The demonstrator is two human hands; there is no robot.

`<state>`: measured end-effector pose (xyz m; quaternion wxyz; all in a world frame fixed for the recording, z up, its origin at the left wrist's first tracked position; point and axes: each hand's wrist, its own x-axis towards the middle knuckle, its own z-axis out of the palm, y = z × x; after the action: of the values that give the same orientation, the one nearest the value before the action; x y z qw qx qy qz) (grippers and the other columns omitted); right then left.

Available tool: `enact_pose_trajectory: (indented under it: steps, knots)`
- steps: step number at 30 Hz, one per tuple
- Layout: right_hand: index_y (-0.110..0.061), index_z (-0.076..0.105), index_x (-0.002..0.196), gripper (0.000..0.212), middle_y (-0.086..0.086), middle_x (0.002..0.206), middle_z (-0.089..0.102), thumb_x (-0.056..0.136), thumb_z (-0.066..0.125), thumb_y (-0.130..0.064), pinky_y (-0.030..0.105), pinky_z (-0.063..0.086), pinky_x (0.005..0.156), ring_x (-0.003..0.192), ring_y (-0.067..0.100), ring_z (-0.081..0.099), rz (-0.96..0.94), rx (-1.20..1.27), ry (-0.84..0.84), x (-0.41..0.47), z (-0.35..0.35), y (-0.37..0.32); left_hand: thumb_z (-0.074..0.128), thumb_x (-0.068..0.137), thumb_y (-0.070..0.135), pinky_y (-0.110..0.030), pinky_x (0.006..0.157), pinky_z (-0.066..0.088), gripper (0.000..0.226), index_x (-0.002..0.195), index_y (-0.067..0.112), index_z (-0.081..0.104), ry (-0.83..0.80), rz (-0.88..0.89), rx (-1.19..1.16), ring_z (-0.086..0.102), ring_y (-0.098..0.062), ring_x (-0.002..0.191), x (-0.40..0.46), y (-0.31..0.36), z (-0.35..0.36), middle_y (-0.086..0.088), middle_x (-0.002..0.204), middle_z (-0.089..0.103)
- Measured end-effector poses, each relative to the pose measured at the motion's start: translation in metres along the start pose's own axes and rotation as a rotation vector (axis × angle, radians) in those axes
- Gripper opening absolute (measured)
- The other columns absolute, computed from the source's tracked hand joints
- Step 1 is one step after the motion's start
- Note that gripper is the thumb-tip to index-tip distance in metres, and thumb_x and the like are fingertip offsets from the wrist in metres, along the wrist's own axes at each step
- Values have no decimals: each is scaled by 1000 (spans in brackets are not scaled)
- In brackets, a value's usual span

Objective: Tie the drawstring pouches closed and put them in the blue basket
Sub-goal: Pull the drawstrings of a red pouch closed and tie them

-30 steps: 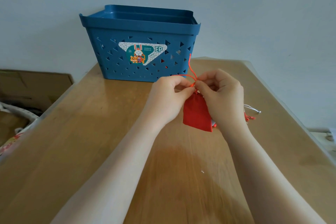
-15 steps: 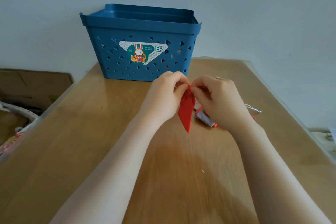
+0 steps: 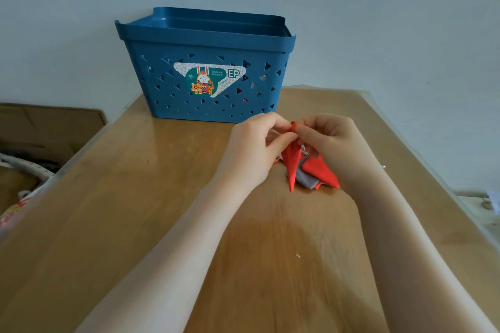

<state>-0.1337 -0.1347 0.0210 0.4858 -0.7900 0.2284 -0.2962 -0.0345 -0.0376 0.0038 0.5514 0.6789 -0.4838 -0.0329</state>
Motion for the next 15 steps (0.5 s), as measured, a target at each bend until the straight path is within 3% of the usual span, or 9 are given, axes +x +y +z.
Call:
enact_pose_trajectory:
  steps: [3,7,9,11,13,15]
  knots:
    - [-8,69,81,14,-1,63,62,89,57,-10,10,41,54,50,-3,50,6,-14,-9,-1,-1,-2,67,85,9,-20,64,48,6,83,4,67,77,14,21,63,-12,71,-1,-2,3,-6,79,70]
    - [-11,67,80,14,-3,62,59,89,57,-7,14,43,56,54,3,49,54,145,-47,-1,-2,-2,61,89,11,-19,61,45,11,79,8,62,86,-14,36,60,-14,66,-2,-3,5,-2,72,66]
    - [-13,66,92,11,-1,61,56,88,59,-5,16,43,54,55,8,47,46,220,-62,-2,-2,-2,57,91,12,-14,58,42,13,78,11,57,87,-61,-1,58,-11,64,-4,-1,7,2,71,62]
    - [-12,60,104,21,5,62,52,86,62,-2,21,46,51,57,19,43,77,370,-66,-3,0,-1,55,92,12,-13,61,44,16,77,11,56,86,-144,-143,59,-13,69,-5,0,10,-2,71,61]
    - [-12,56,104,27,8,63,57,82,66,-1,40,51,60,66,30,44,110,545,-47,-2,0,0,55,89,13,-30,76,53,19,70,17,54,91,-256,-346,61,-32,81,-3,2,13,-18,77,61]
    - [-13,55,99,25,6,61,62,80,65,-1,54,44,64,68,34,50,99,639,33,-2,1,1,52,80,19,-53,87,48,17,63,23,53,93,-313,-463,59,-42,86,-2,5,11,-33,88,58]
